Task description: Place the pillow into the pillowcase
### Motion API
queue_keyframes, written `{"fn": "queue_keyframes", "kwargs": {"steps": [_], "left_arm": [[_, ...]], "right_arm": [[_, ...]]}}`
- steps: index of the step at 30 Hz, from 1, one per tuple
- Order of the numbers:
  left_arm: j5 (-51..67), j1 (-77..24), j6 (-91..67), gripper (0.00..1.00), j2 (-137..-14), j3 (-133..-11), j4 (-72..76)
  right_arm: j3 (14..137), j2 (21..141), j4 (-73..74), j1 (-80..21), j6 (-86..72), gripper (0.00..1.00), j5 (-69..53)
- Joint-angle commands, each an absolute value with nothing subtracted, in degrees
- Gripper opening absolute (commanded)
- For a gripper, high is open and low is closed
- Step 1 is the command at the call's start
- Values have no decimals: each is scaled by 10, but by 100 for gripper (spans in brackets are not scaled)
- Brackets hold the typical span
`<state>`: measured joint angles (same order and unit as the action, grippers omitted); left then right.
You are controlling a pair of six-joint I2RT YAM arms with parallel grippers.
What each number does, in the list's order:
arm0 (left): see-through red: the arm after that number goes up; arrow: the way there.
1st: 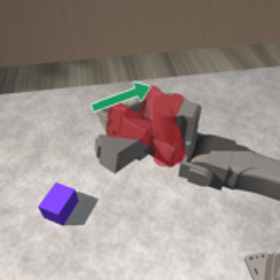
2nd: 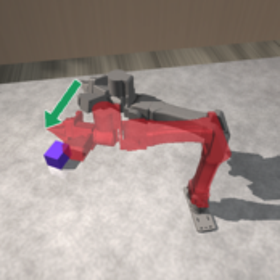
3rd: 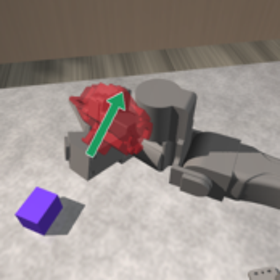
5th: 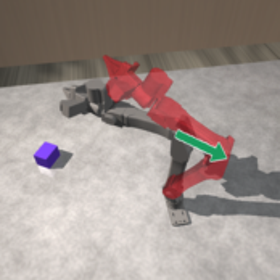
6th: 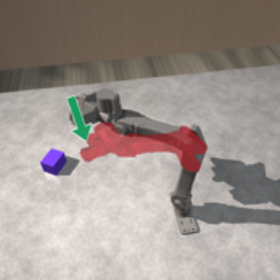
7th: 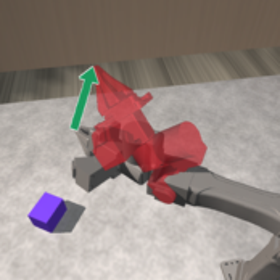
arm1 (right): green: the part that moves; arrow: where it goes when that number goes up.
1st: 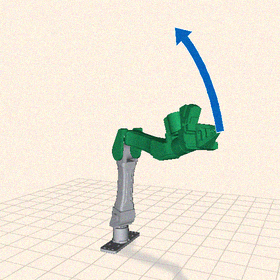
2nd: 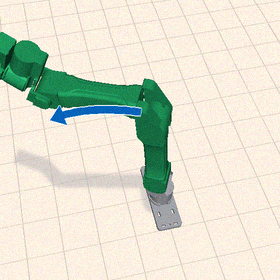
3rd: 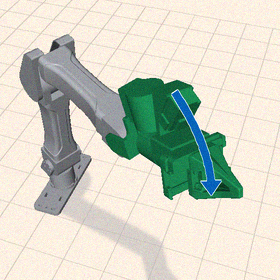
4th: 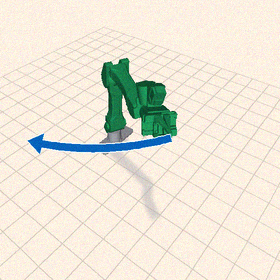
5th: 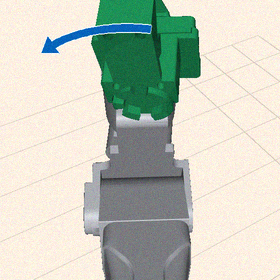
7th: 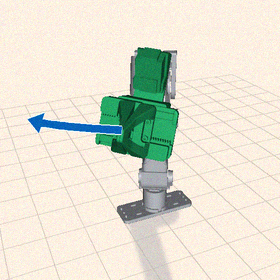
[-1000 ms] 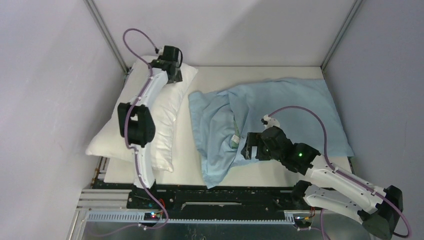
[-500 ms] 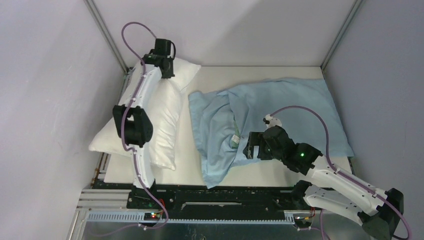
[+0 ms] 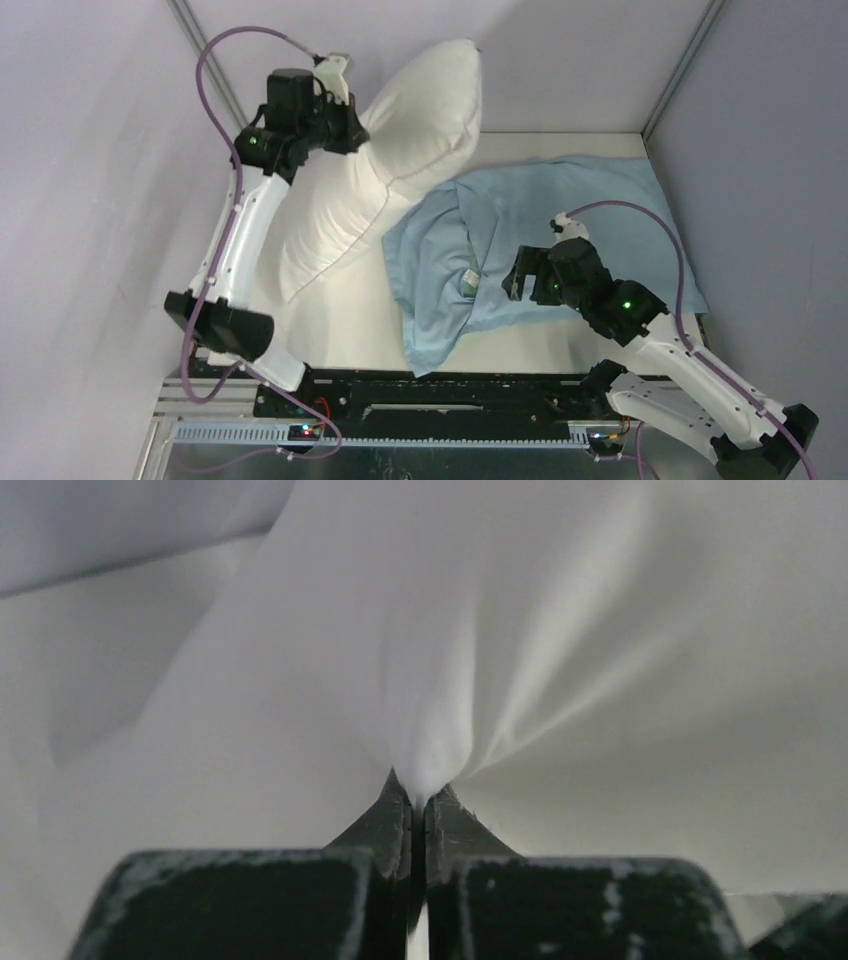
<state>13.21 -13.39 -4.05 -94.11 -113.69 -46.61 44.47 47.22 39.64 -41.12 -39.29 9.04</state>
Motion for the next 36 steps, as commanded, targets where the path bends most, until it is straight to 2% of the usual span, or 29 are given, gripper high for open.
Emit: {"fn": "queue_keyframes", "kwargs": {"steps": [1,7,10,15,16,22,24,30,36], "left_arm": [[111,-157,-61,0,-854,-1008,-437],[10,-123,-100,0,-756,-798,-431],[26,-99,-142,0,-724,-723,-391],[44,-146,-191,0,-719,-692,-349],[25,-164,-192,4,-711,-692,-350],[-99,-263,-175,65,-647,-716,-378],[-136,-305,-160,75,-635,-735,-396],[-197,-449,-153,87,-693,-763,-422],[-262,-509,-136,93,-819,-814,-393]], "right_arm": [[479,445,425,-362,-366,95,94],[479,445,423,-321,-359,95,69],[479,451,424,-320,-360,96,73],[479,467,423,-319,-357,96,75],[477,468,423,-319,-356,97,75],[468,467,420,-318,-351,99,67],[468,469,422,-319,-348,100,65],[467,470,420,-319,-357,100,56],[466,446,418,-318,-362,100,72]]}}
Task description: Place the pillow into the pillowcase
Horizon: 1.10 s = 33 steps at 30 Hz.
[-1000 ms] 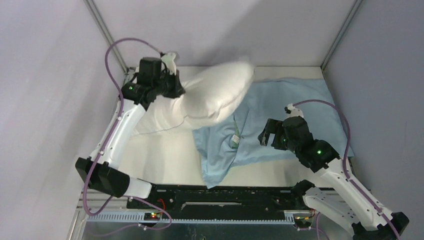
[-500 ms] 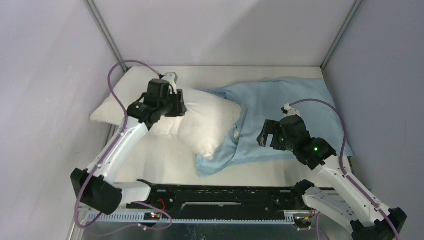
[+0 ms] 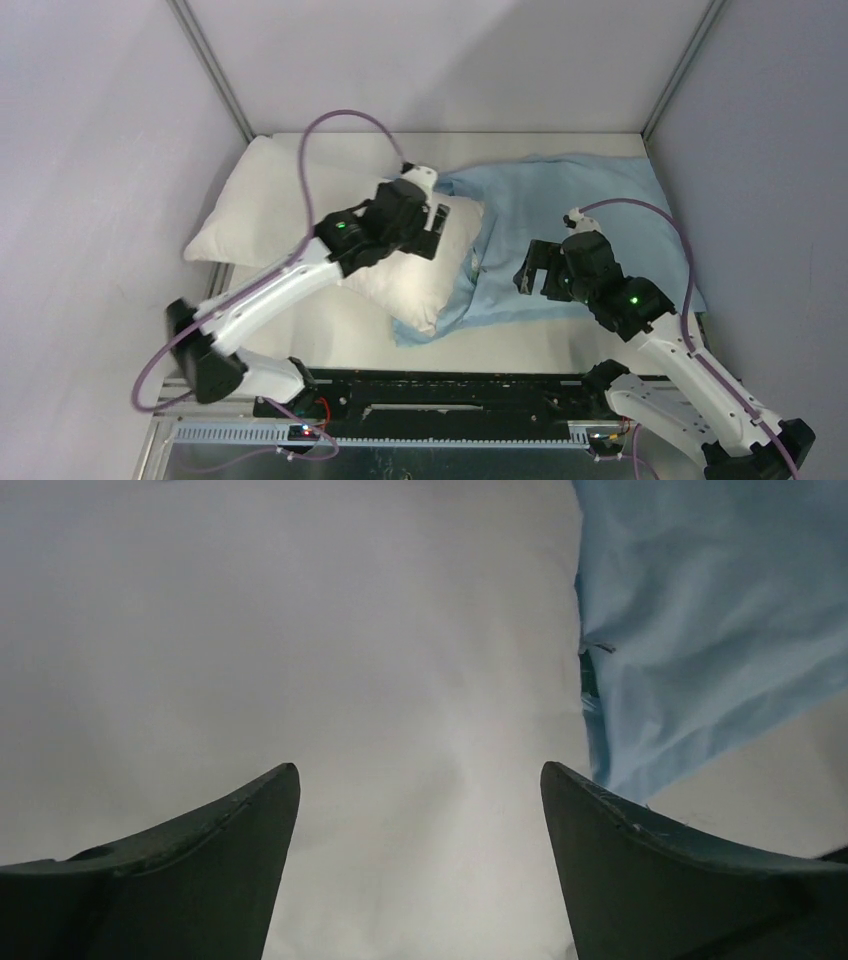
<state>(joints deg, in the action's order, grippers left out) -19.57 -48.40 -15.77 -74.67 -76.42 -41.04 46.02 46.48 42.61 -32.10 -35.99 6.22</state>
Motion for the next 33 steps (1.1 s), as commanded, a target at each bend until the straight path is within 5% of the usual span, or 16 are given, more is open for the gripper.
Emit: {"fn": "queue_keyframes", "kwargs": {"steps": [1,14,16,18,20,33], "left_arm": [[-269,-518,-127,97,-839,-825,-387],[-362,-542,-99,100,-1071,-893,-394],[-379,-533,-105,81,-1076,-886,-391],[-380,-511,-115,31,-1052,-872,-385],[-367,-490,-120,5,-1012,-860,-384],[-174,-307,-204,0,-752,-826,-370]], "right_arm": [[466,443,420,-319,-363,100,75],[453,408,406,-319,-379,99,105],[453,415,401,-319,-377,98,101],[453,421,396,-320,-372,96,95],[453,430,387,-320,-366,95,90],[543,708,220,-333,-282,73,55]]}}
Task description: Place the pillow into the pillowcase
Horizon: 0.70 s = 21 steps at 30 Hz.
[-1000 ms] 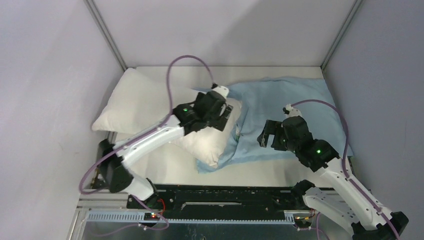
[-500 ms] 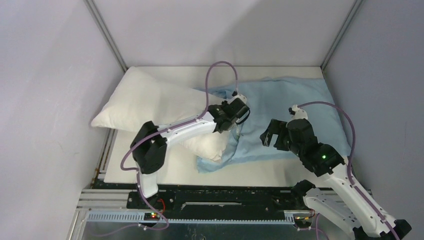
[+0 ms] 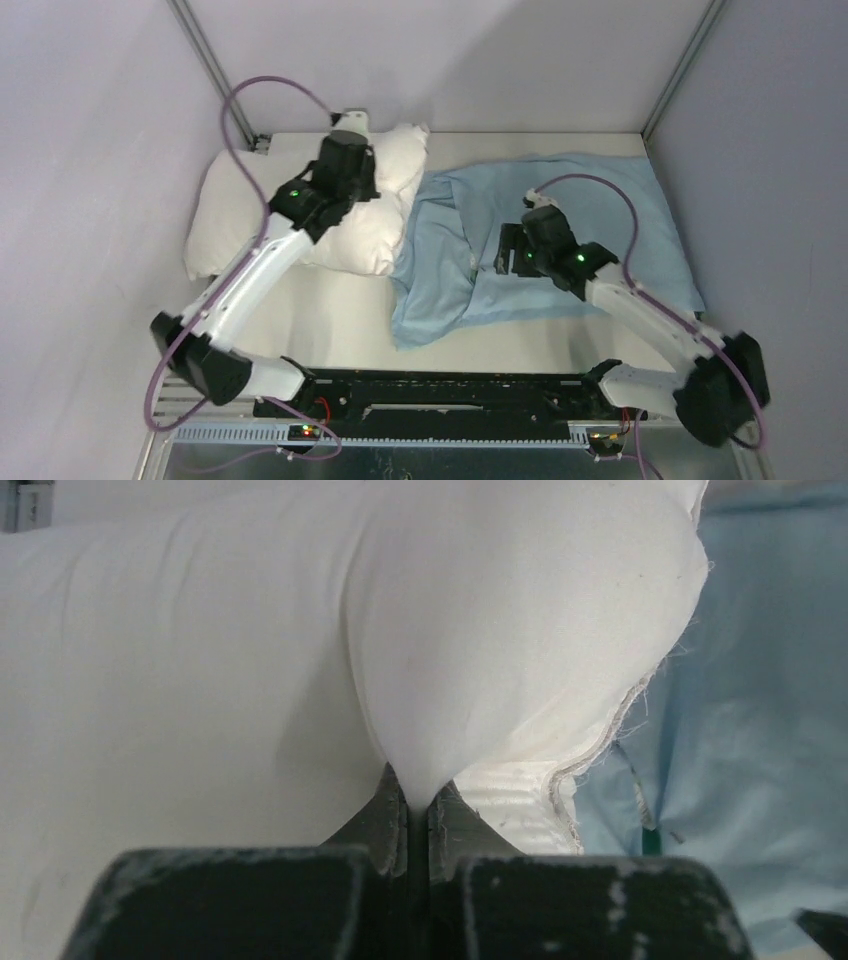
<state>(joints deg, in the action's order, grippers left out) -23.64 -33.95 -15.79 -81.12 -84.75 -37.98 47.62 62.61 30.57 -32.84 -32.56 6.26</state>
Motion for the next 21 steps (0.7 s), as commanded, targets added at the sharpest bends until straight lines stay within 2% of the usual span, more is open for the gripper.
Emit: {"fn": "queue_keyframes", "kwargs": {"steps": [1,3,10,15,21], "left_arm": [[-166,-300,-210,0,-740,-824,-368],[-149,-285,-220,0,-715,-822,-362],[-106,-255,-236,0,-677,-828,-361],[-86,-250,-244,0,-660,-824,-359],[-65,-249,-249,0,-651,-821,-352]], "right_arm": [[562,741,209,-332,-273,69,54],[604,803,202,-330,-258,60,52],[708,963,189,-318,-229,48,50],[762,1038,195,-313,-220,44,43],[827,1116,217,-312,-211,43,62]]}}
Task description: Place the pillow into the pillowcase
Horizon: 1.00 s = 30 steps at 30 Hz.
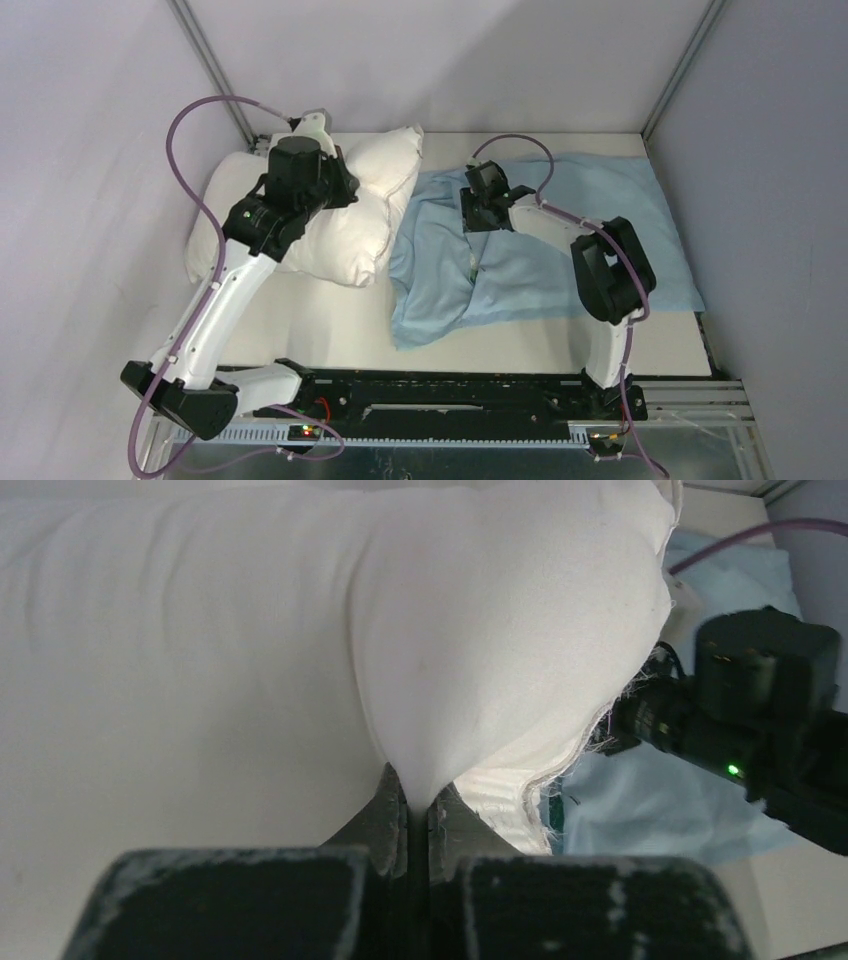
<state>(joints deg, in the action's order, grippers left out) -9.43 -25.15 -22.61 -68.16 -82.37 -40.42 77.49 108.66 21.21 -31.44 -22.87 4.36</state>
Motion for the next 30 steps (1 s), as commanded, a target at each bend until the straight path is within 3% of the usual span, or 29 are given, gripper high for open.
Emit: {"fn": "queue_keyframes", "kwargs": {"steps": [1,17,30], "left_arm": [[-62,-249,-249,0,-649,-822,-352],[-44,-247,-237,0,-638,-815,-351],[-28,-247,-234,0,-613,-799,-352]], "right_arm": [[834,1126,218,-312,-210,44,67],[896,1226,250,-317,-211,44,89],[790,1119,232,-389,-369,10,16]]}}
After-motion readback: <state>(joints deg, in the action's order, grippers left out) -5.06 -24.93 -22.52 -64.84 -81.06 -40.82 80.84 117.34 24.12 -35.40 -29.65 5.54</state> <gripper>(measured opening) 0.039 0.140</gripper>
